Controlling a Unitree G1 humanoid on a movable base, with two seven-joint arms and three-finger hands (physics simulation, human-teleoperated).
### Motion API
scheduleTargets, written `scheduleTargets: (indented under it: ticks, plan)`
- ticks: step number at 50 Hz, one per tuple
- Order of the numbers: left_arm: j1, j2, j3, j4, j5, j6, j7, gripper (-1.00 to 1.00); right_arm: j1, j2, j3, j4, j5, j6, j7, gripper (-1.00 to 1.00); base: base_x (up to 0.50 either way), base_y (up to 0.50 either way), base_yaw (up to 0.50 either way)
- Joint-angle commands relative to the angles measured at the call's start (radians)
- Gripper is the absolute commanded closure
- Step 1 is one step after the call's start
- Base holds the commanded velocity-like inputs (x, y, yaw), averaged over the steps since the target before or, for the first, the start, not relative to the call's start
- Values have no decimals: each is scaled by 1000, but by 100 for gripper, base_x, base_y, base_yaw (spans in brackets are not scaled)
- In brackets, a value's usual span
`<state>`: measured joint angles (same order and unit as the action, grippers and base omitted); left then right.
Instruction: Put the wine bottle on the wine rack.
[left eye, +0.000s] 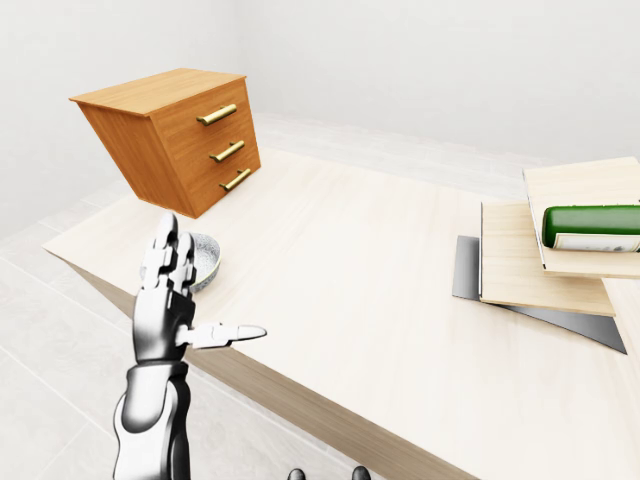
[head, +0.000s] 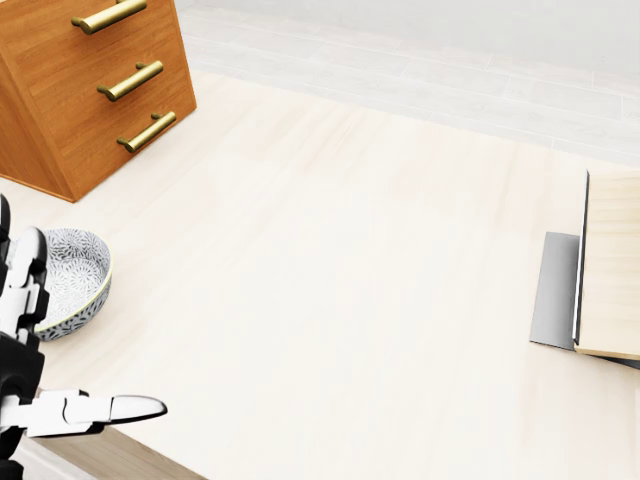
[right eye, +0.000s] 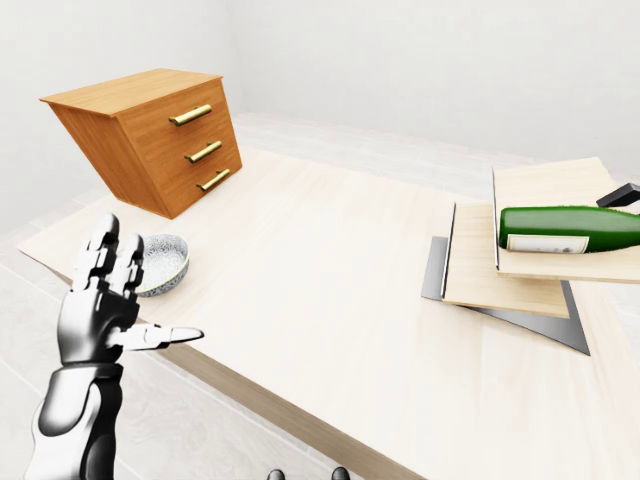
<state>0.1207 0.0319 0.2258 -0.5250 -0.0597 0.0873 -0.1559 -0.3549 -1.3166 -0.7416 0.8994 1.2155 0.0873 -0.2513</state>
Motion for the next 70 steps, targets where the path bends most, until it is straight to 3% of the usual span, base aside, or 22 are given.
scheduleTargets:
  ticks: [1,26,48,70]
  plan:
    - [-6,1,-3,-14,0,0,2,-100,18,-67,-58,-88,62,0,-38,-100,0,0,0]
    - [-32,9,-8,-35,0,0,7,-100,-44,-202,-16,-257,232,0,-143,-100,0,0,0]
    - [-38,7,-22,-125,-1,0,12,-100,-38,-355,96,-430,464,0,-169,-100,0,0,0]
    - [-53,10,-32,-148,2,0,10,-100,35,-442,8,-653,602,0,-196,-100,0,0,0]
